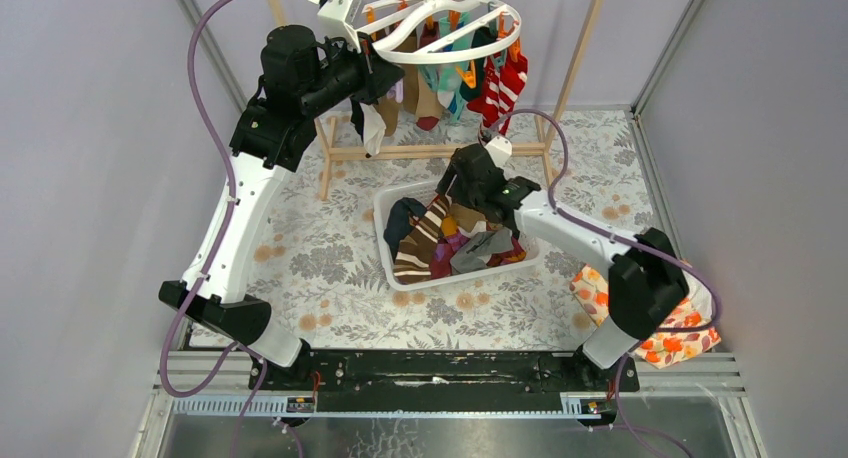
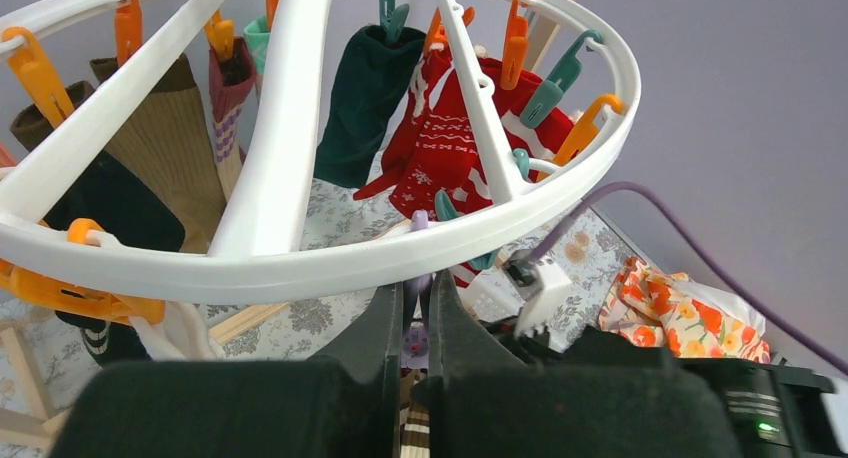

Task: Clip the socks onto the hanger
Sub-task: Pick up the sock from the bin.

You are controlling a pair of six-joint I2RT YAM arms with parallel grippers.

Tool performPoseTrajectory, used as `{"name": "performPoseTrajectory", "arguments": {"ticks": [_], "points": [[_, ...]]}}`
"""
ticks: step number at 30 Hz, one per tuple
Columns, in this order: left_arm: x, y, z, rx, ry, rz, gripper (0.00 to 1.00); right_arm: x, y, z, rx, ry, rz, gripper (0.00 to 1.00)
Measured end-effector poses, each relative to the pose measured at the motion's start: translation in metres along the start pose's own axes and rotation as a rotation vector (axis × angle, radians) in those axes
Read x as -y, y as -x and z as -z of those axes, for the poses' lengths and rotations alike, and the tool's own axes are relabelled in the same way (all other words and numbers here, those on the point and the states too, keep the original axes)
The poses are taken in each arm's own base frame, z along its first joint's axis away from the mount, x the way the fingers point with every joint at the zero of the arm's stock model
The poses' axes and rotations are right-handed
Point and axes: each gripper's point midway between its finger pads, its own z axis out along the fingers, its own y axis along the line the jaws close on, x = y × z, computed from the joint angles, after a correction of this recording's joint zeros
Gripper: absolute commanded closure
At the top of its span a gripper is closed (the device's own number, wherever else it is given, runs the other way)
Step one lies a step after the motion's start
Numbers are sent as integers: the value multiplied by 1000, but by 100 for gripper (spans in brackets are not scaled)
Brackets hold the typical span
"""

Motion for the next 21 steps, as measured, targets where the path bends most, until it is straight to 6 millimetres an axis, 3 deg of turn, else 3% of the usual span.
{"name": "performPoseTrajectory", "arguments": {"ticks": [9,14,21], "points": [[1,0,0,-1,-3,0,100,17,-13,-48,-31,-134,-68,37],[0,-1,0,-2,-3,0,100,24,-17,-61,-42,-168,-90,52],[0,-2,-1,-4,-3,1,100,25,-16,-64,-38,-171,-108,76]]}}
